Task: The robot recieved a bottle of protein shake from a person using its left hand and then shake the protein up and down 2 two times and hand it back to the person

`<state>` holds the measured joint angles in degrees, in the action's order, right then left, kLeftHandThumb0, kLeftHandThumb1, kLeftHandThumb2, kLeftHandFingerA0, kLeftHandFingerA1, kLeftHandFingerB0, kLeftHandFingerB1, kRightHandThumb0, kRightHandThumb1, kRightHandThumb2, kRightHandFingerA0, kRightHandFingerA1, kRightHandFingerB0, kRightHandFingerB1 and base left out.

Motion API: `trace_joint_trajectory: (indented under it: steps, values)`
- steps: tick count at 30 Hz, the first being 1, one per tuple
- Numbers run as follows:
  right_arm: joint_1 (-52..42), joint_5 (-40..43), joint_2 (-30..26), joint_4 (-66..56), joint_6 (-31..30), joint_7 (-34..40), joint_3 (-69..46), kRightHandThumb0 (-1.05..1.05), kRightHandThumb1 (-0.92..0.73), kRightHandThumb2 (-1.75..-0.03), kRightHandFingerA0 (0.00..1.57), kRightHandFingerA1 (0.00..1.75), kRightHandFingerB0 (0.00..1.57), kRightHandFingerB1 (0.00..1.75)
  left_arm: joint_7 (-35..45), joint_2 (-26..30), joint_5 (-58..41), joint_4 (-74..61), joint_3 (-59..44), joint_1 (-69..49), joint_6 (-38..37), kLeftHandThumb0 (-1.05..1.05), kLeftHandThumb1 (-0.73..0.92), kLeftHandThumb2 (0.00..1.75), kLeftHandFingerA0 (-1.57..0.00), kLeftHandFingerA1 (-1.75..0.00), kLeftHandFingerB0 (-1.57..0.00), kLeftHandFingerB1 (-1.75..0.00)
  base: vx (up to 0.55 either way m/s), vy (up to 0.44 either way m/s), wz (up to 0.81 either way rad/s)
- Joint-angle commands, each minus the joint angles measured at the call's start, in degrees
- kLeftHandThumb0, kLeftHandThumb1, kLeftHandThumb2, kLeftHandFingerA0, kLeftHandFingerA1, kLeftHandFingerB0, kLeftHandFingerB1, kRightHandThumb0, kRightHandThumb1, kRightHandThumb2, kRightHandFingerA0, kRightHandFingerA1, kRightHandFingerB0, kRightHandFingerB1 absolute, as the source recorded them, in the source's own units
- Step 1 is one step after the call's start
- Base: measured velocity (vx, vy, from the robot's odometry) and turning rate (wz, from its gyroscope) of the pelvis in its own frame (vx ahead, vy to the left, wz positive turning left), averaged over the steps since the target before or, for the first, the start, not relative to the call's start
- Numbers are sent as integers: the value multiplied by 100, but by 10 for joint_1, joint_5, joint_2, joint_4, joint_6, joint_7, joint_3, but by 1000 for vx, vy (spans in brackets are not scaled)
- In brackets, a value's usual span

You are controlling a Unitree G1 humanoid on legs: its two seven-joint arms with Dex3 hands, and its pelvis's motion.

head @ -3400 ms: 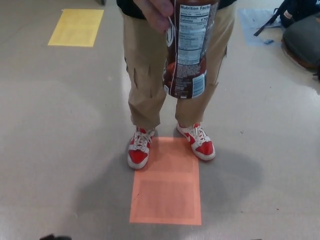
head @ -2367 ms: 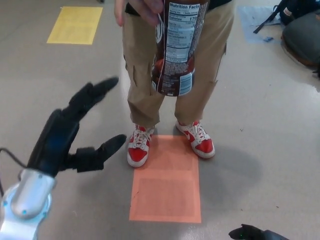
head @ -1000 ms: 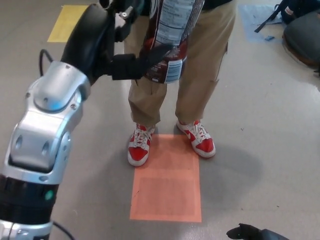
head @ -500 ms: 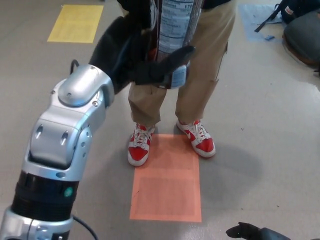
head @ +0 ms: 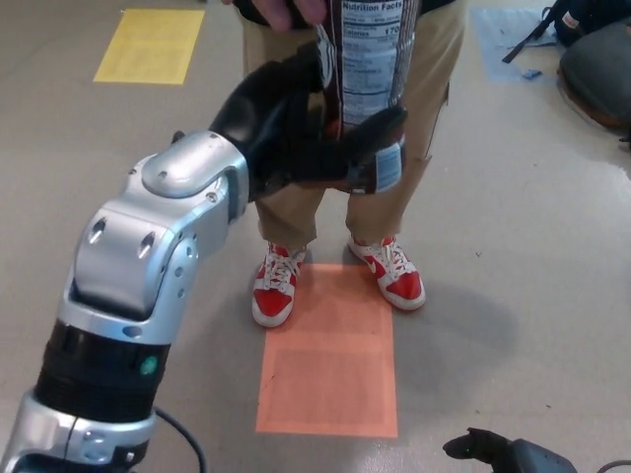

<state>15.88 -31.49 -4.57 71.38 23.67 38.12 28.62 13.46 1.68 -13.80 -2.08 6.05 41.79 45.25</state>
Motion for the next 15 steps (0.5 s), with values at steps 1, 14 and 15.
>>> trace_joint_trajectory:
  steps: [1,14,15]
  values:
    - [11,-9,-13,8,29,18,-4,-23,-74,-63,89,46,73,42,-61,-47,5,-59,19,-15,122,-32,80,65,-96,-50,-20,-28,0,0,0]
    - [15,-11,-10,12,29,15,-8,-21,-73,-63,87,46,73,42,-104,-90,40,-80,9,-83,0,-19,88,69,-111,-89,-63,-109,0,0,0]
    - [16,-13,-11,13,29,16,-7,-22,-74,-63,87,46,73,42,-105,-90,41,-79,8,-84,-3,-18,88,70,-110,-91,-63,-107,0,0,0]
